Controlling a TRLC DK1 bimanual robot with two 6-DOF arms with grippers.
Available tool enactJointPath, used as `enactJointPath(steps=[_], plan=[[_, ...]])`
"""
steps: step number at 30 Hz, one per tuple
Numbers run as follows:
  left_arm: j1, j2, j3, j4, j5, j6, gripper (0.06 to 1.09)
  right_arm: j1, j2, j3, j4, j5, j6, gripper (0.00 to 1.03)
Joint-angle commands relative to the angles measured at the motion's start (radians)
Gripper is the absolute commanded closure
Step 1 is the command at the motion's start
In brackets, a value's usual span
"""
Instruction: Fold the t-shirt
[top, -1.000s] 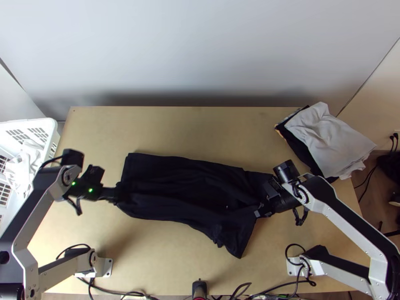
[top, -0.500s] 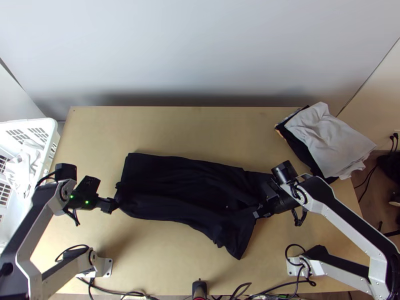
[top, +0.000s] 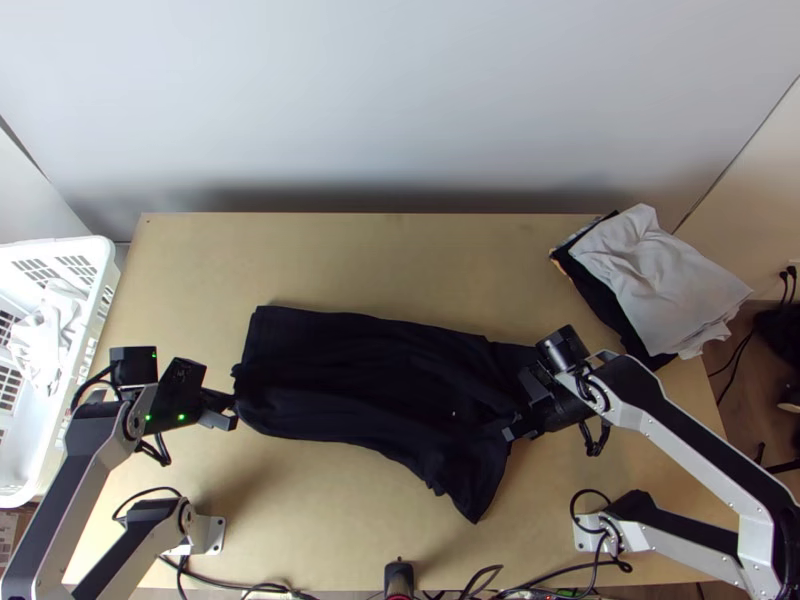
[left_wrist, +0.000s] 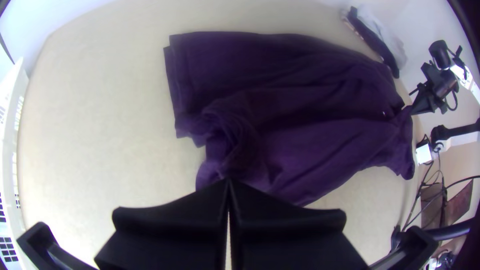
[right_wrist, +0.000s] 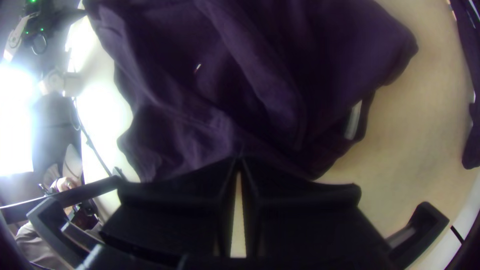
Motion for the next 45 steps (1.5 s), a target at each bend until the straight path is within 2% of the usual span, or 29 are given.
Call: enactJointPath(steps=[1,6,9,13,16,26,33,45], plan=[[-0.015,-0.041,-0.003,-0.031,0.017,-0.009,1.05,0.005,-0.012,-0.008,0.001,0.0,0.003,1.0],[0.001,-0.027,0.023,-0.047,0.017,-0.012,1.05,0.004,-0.012,-0.007,-0.001,0.0,0.004,1.0],[0.002,0.025,0.103,-0.105,0.023,-0.044,1.05,0.005,-0.012,-0.005,0.001,0.0,0.004,1.0],[0.013,0.081,0.231,-0.197,0.095,-0.07,1.05,0.005,-0.011,-0.008,0.001,0.0,0.004,1.0],[0.016,0.084,0.262,-0.198,0.134,-0.087,1.05,0.005,-0.008,-0.007,0.001,0.0,0.004,1.0],[0.004,0.237,0.426,-0.307,0.206,-0.166,1.05,-0.007,0.006,0.001,0.001,0.0,0.004,1.0],[0.033,0.432,0.557,-0.366,0.281,-0.212,1.05,-0.056,0.012,0.002,0.001,0.0,0.004,1.0],[0.058,0.553,0.623,-0.355,0.309,-0.256,1.05,-0.211,0.028,0.035,0.001,-0.01,0.07,1.0]])
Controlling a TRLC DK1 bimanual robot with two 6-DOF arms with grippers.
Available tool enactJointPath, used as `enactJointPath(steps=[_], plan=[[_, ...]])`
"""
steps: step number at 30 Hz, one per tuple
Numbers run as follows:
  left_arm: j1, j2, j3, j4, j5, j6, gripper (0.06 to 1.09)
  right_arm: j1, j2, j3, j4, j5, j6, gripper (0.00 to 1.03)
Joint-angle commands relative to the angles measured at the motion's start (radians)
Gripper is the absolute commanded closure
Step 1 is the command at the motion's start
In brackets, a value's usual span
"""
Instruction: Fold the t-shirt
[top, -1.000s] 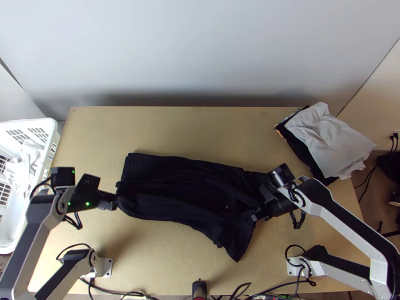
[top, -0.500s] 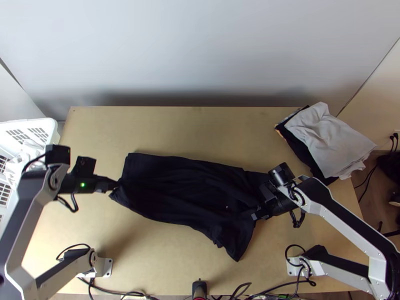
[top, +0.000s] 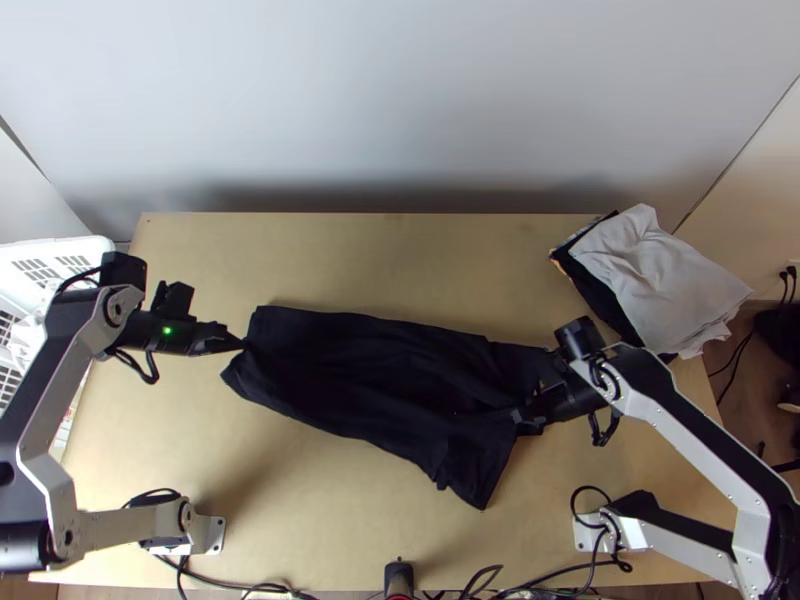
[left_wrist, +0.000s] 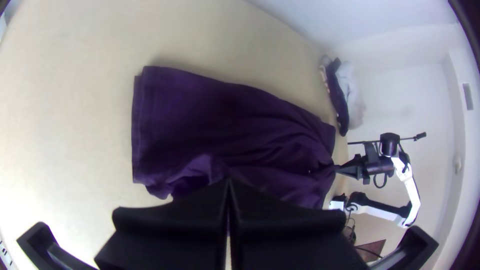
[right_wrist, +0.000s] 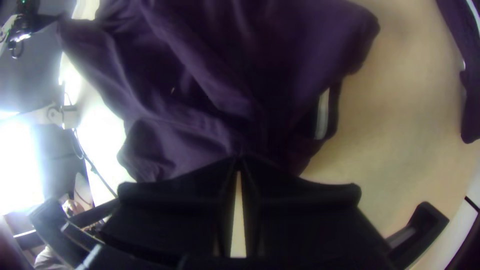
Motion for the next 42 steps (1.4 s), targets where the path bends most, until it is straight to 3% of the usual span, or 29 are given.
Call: enactJointPath(steps=[1,8,15,27,42], plan=[[0.025,0.094,0.05,0.002,0.024,-0.029,1.05,-0.099,0.016,0.037,0.001,-0.028,0.046,1.0],[0.007,0.18,0.085,0.055,0.036,-0.108,1.05,-0.112,0.097,0.182,-0.087,-0.148,0.086,1.0],[-0.01,0.294,0.165,0.095,0.056,-0.171,1.05,-0.129,0.2,0.327,-0.13,-0.168,0.082,1.0],[0.002,0.462,0.258,0.138,0.06,-0.279,1.05,-0.231,0.363,0.402,-0.128,-0.157,0.054,1.0],[0.088,0.531,0.281,0.149,0.056,-0.303,1.05,-0.314,0.484,0.402,-0.049,-0.022,0.059,1.0]])
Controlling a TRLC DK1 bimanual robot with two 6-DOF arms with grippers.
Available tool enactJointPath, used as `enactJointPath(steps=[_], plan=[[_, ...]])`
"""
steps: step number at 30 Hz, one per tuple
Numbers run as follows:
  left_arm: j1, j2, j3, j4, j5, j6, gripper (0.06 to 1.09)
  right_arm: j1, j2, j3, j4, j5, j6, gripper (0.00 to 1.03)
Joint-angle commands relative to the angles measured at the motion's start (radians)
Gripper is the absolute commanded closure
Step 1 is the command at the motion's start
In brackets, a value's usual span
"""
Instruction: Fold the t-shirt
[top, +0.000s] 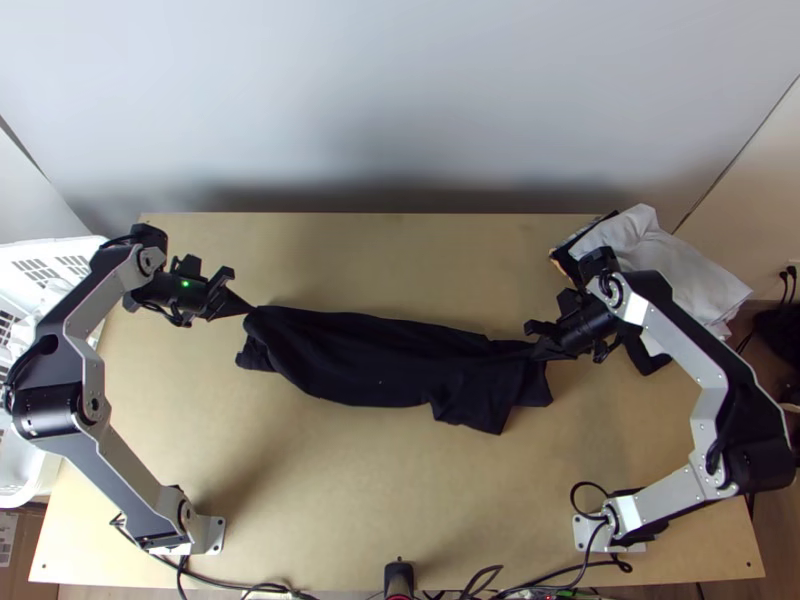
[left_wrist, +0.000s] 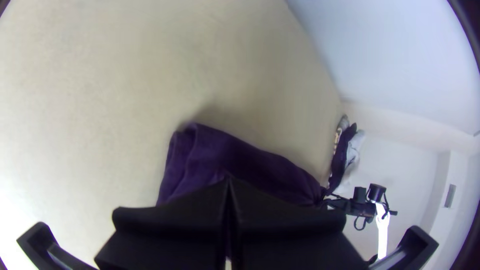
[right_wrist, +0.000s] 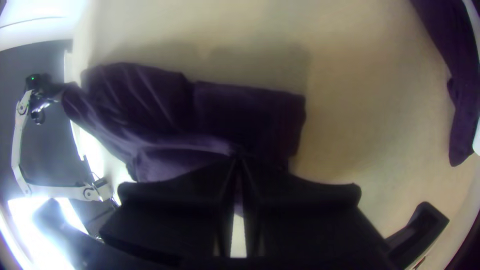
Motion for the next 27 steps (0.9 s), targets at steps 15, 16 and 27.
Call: enactJointPath(steps=[15,16,27], plan=[[0.042,0.049,-0.015,0.031,-0.048,-0.002,1.05,-0.055,0.069,-0.05,0.081,0.084,0.02,1.0],[0.039,0.047,-0.021,0.033,-0.051,-0.002,1.05,-0.048,0.066,-0.059,0.09,0.086,0.024,1.0],[0.03,0.017,-0.071,0.059,-0.076,0.012,1.05,0.005,-0.063,-0.032,0.068,0.077,0.018,0.04]])
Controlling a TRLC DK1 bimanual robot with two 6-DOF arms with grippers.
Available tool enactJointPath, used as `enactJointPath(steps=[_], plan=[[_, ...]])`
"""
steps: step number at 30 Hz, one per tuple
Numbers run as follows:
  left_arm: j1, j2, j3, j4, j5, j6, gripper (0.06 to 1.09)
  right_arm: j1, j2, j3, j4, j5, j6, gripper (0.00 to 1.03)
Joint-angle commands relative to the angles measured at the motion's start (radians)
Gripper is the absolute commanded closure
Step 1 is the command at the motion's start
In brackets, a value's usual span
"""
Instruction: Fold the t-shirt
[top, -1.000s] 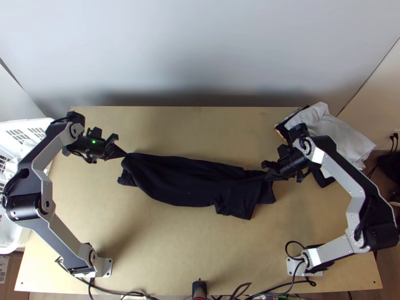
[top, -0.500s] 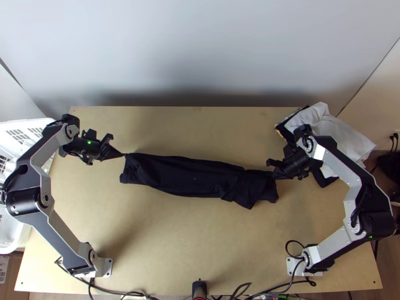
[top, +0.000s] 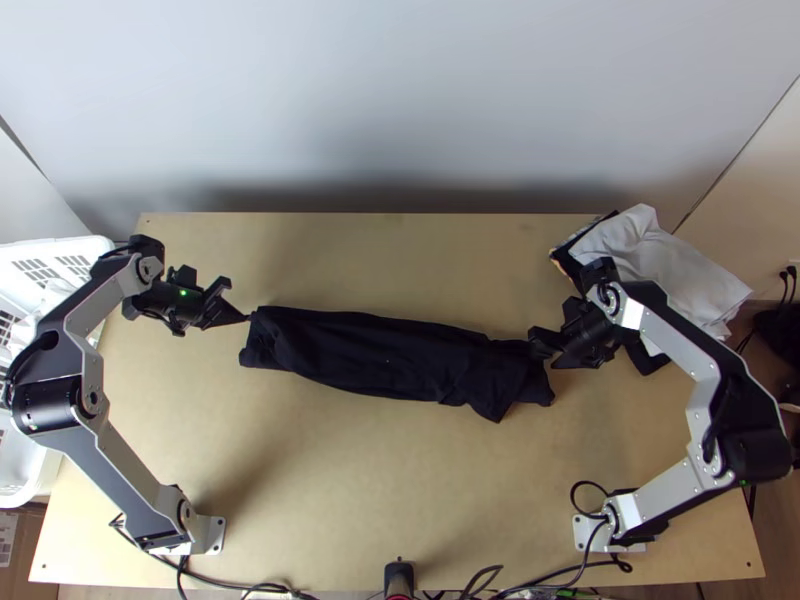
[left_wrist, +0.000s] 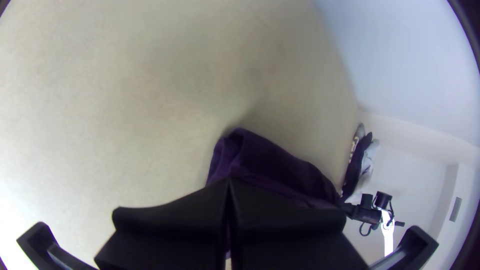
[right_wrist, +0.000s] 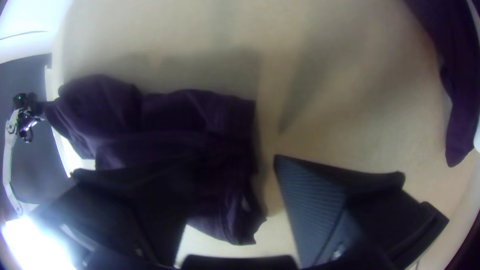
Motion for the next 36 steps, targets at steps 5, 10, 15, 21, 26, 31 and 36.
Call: enactJointPath(steps=[5,10,15,21,26,31,36], plan=[[-0.005,-0.014,-0.034,0.017,-0.01,0.01,1.05,0.127,-0.288,0.14,-0.049,-0.01,-0.036,0.04],[-0.01,-0.018,-0.039,0.02,-0.015,0.01,1.05,0.345,-0.324,0.201,-0.219,-0.119,-0.043,0.04],[-0.014,-0.028,-0.039,0.022,-0.016,0.01,1.05,0.376,-0.182,0.163,-0.382,-0.402,0.041,0.05],[-0.014,-0.034,-0.045,0.022,-0.016,0.01,1.05,0.411,-0.061,0.103,-0.344,-0.468,0.036,0.05],[-0.014,-0.041,-0.042,0.023,-0.016,0.01,1.05,0.403,0.102,0.057,-0.299,-0.527,0.03,0.05],[-0.014,-0.046,-0.042,0.025,-0.016,0.01,1.05,0.409,0.197,0.094,-0.172,-0.513,-0.025,0.05],[-0.011,-0.074,-0.045,0.023,-0.019,0.013,1.05,0.365,0.251,0.158,-0.072,-0.388,0.044,0.05]])
